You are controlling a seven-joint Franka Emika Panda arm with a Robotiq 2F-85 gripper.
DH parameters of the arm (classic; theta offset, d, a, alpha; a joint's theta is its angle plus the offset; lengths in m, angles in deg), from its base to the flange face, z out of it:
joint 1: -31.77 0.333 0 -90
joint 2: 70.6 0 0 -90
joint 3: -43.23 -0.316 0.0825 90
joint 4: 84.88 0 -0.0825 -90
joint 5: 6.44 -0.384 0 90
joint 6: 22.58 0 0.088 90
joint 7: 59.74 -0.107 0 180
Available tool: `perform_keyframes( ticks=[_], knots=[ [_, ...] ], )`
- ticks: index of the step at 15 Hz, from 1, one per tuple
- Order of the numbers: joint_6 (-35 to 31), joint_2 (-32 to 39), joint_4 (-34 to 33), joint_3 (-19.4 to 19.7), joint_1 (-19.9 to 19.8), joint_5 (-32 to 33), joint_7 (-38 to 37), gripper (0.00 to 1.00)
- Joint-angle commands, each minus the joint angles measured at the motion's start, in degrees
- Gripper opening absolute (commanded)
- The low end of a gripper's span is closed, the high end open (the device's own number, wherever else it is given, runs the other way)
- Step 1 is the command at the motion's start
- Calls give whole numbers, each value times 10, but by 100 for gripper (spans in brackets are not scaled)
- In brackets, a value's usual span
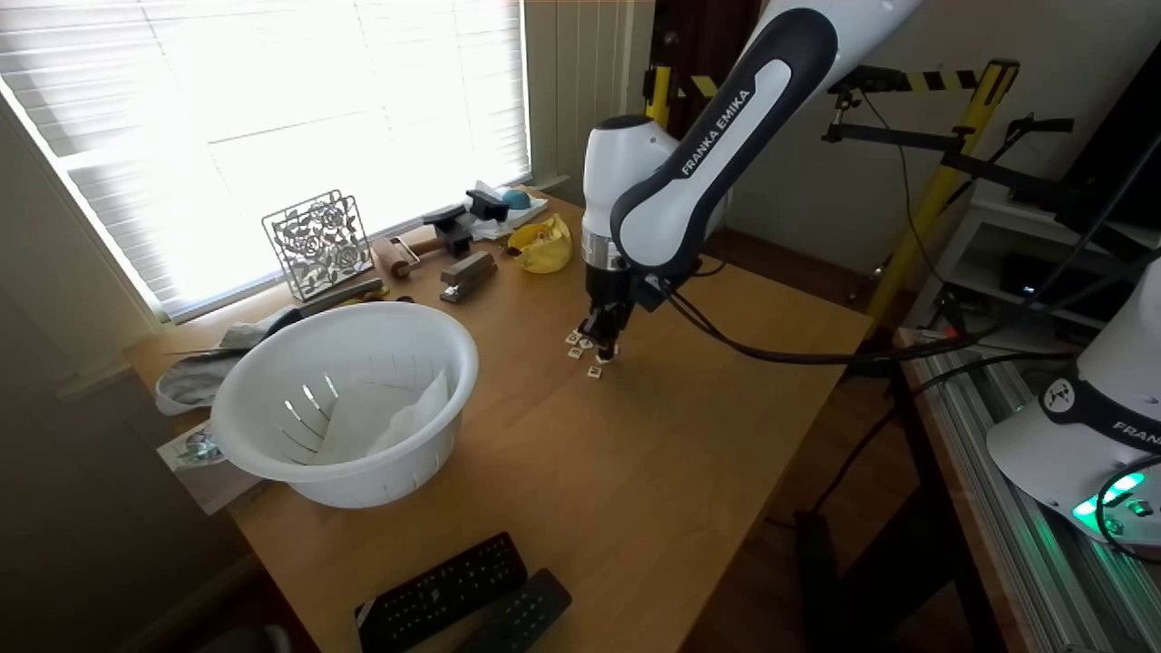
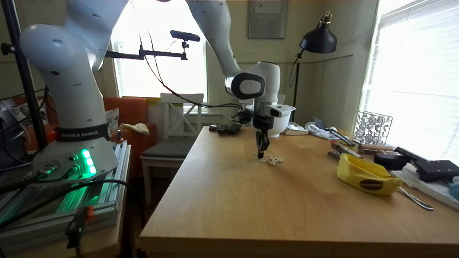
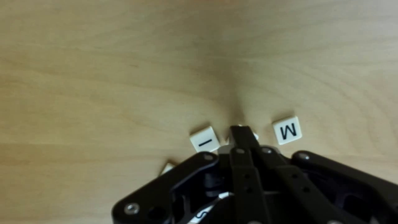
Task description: Move two block letters to the left
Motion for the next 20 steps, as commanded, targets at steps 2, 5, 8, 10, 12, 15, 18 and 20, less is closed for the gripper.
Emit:
perform_keyframes(
  ticks=[2, 5, 8, 10, 12, 15, 18, 20],
  knots=[
    [11, 40, -22, 3, 9, -33, -42, 0],
    [10, 42, -24, 3, 11, -42, -67, 0],
    [8, 43, -24, 3, 12, -52, -86, 0],
    [6, 44, -23, 4, 14, -57, -97, 0],
    [5, 45, -24, 5, 16, -60, -107, 0],
    [7, 45, -25, 4, 17, -63, -118, 0],
    [7, 4, -8, 10, 16, -53, -104, 1],
    [7, 4, -8, 10, 17, -53, -105, 1]
  ],
)
